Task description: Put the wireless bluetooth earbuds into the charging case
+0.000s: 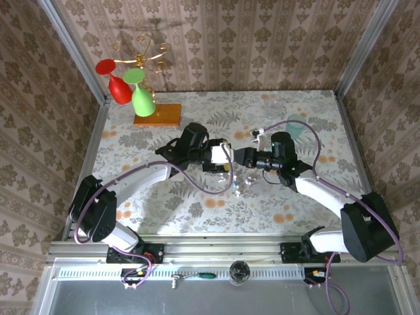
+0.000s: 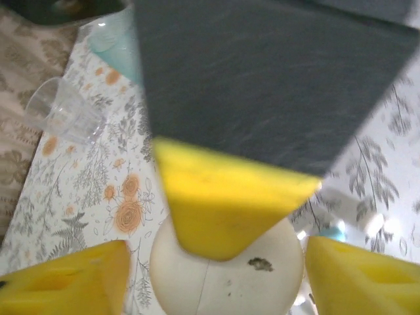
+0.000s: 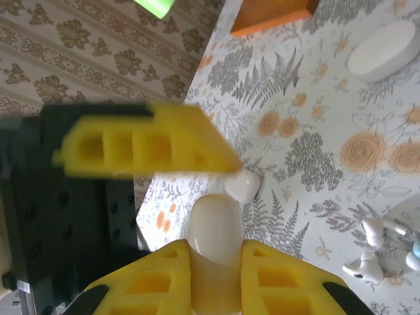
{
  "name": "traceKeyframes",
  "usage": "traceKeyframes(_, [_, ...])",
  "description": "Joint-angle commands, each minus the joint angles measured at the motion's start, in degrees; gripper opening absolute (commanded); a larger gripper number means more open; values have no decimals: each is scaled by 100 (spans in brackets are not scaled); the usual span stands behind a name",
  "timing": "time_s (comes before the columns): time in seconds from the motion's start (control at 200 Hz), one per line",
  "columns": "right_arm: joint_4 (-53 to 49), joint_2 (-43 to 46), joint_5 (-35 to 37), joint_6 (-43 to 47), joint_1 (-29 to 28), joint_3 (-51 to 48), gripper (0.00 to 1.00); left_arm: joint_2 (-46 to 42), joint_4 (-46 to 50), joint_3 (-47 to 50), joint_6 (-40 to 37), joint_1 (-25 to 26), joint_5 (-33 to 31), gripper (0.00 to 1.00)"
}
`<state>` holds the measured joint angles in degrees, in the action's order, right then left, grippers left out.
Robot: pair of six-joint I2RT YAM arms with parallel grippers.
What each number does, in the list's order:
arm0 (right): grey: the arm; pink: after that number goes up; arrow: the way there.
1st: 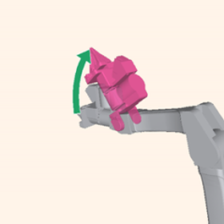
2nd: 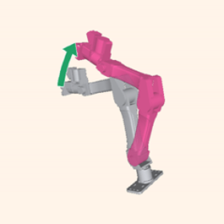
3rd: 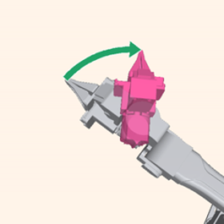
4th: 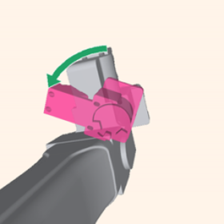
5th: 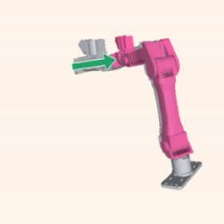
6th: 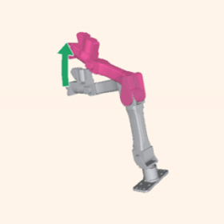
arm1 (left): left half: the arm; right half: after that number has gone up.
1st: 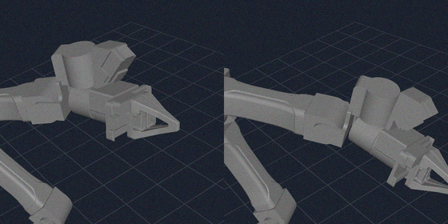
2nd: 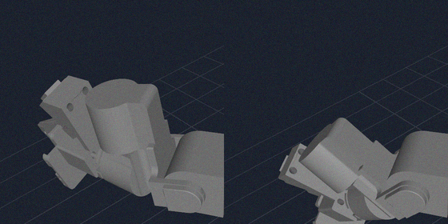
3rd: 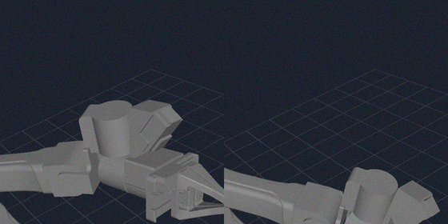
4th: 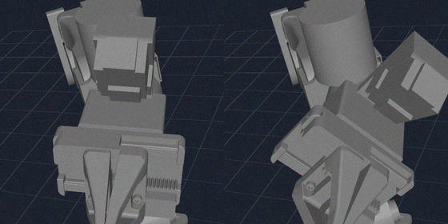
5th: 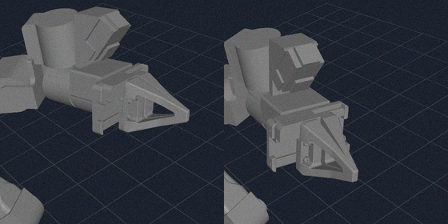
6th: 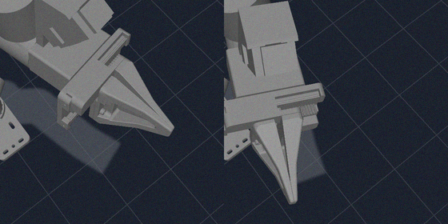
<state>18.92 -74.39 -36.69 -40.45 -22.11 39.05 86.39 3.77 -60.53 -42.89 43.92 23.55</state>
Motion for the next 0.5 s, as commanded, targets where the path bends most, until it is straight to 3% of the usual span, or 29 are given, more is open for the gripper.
traceKeyframes(0.0, [19, 476, 264, 384, 161, -113, 13, -476, -1017, 388, 1189, -181, 301, 86])
traceKeyframes(0.095, [176, 841, 225, 644, 333, -213, 13, -804, -2134, 933, 2577, -499, 765, 97])
traceKeyframes(0.25, [175, 1299, -570, 1138, 522, -4, 13, -1107, -4208, 1760, 4971, -858, 1422, 94])
traceKeyframes(0.36, [18, 1418, -989, 1457, 528, 278, 13, -1243, -4569, 1878, 5527, -791, 1816, 89])
traceKeyframes(0.495, [202, 1321, -1360, 1573, 516, 551, 12, -1395, -4856, 2054, 5487, -625, 1966, 85])
